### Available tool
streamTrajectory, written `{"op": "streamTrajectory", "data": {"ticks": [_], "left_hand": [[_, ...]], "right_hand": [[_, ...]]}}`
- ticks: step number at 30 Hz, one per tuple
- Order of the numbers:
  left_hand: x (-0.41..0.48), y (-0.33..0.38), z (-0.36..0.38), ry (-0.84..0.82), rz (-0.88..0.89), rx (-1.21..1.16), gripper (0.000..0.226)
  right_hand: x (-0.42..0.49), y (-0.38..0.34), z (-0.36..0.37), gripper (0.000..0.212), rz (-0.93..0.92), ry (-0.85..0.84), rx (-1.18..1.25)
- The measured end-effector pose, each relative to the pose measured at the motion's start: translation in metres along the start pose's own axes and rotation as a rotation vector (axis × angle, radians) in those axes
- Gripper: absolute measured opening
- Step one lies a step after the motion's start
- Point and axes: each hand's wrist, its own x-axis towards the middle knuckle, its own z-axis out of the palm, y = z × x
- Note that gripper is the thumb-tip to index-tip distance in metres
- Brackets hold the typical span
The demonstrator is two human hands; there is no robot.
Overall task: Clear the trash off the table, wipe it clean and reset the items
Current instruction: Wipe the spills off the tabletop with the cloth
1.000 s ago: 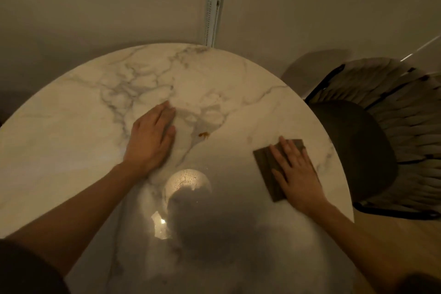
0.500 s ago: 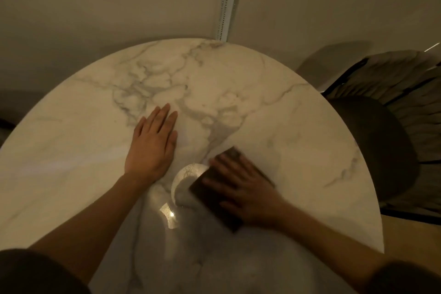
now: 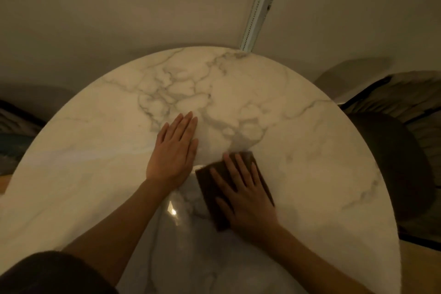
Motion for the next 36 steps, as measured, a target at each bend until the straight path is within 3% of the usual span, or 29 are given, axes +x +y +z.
{"op": "streamTrajectory", "data": {"ticks": [2,5,6,8,10,11,14,16,21,24,26,30,33,36], "left_hand": [[0.001,0.000,-0.001,-0.003,0.003,-0.006,0.058],[0.002,0.000,-0.001,0.000,0.004,-0.005,0.058],[0.002,0.000,0.000,0.006,0.003,-0.002,0.058],[0.002,0.000,0.001,0.018,-0.001,0.004,0.056],[0.002,-0.003,0.001,0.023,0.004,0.005,0.056],[0.001,-0.005,0.002,0.024,0.002,0.005,0.056],[-0.001,-0.008,0.001,0.028,0.006,0.017,0.057],[-0.002,-0.008,0.000,0.025,0.006,0.029,0.056],[-0.002,-0.001,0.002,0.030,0.003,0.035,0.056],[-0.003,-0.003,0.001,0.048,0.009,0.034,0.056],[-0.002,-0.003,0.002,0.049,0.013,0.049,0.055],[0.002,-0.003,0.002,0.079,0.030,0.060,0.054],[0.001,0.000,0.007,0.077,0.039,0.083,0.054],[0.002,0.003,0.007,0.084,0.030,0.103,0.055]], "right_hand": [[-0.032,0.010,-0.002,0.059,-0.143,-0.075,-0.025],[0.000,0.059,-0.012,0.058,-0.242,-0.063,-0.121],[0.025,0.076,-0.015,0.058,-0.173,-0.005,-0.135],[0.083,0.100,-0.025,0.058,0.142,0.088,-0.079],[0.124,0.084,-0.026,0.059,0.461,0.137,0.028],[0.129,0.063,-0.022,0.059,0.488,0.152,0.044],[0.070,0.005,-0.004,0.059,0.049,0.106,0.008],[0.013,0.019,-0.001,0.059,-0.071,0.038,-0.020],[-0.020,0.158,-0.027,0.058,0.459,0.091,-0.002],[-0.009,0.173,-0.033,0.059,0.625,0.107,0.036],[-0.041,0.145,-0.022,0.060,0.579,0.077,0.055],[-0.163,0.068,-0.002,0.064,0.290,0.007,0.041],[-0.169,0.093,-0.005,0.063,0.116,-0.063,-0.002],[-0.098,0.154,-0.024,0.062,0.196,0.010,0.047]]}}
